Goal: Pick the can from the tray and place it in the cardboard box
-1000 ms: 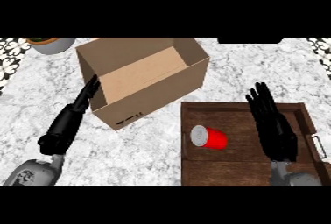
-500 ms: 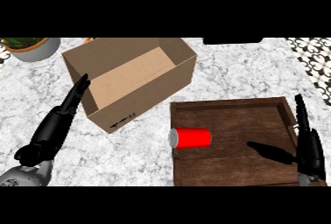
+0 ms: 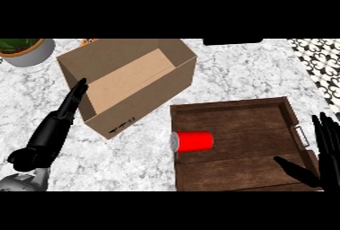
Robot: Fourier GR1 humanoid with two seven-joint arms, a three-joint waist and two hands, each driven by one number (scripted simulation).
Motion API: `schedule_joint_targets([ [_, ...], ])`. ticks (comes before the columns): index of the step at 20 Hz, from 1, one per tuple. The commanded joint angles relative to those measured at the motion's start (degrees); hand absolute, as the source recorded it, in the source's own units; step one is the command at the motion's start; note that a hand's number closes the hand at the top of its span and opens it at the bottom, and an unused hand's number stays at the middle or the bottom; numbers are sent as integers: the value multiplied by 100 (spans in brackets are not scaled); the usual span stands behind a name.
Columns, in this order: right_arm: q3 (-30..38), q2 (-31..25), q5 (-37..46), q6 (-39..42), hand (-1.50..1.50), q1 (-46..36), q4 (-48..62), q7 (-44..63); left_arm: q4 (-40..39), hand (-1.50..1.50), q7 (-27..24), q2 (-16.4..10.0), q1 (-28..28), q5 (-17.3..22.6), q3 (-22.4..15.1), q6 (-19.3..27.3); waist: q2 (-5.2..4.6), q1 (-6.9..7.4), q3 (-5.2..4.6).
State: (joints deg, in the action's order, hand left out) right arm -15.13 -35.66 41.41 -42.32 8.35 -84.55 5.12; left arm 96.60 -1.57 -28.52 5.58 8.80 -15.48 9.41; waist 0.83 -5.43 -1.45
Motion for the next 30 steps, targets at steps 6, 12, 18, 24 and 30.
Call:
schedule_joint_targets([
  [6, -712, 547, 1600, 827, -150, 543, -534, 1720, -89, 0, 205, 115, -166, 102, -216, -138, -88, 31, -11],
  [12, -1117, 1170, 2590, 1872, -150, 515, -1190, 3158, -92, 0, 316, 165, 0, 107, -225, -157, -82, 127, 24],
  [18, -1732, 2243, 4039, 3269, -150, -59, -1730, 4835, -127, 0, 463, 247, 228, 148, -373, -334, -84, 344, 69],
  [24, -2449, 3518, 5112, 5179, -150, -956, -1508, 6468, -340, 0, 548, 496, 456, 70, -538, -364, -111, 538, 117],
  [30, -3115, 3551, 4900, 5731, -150, -1205, -1458, 7489, -797, 0, 456, 766, 716, -138, -593, -327, -108, 493, 134],
])
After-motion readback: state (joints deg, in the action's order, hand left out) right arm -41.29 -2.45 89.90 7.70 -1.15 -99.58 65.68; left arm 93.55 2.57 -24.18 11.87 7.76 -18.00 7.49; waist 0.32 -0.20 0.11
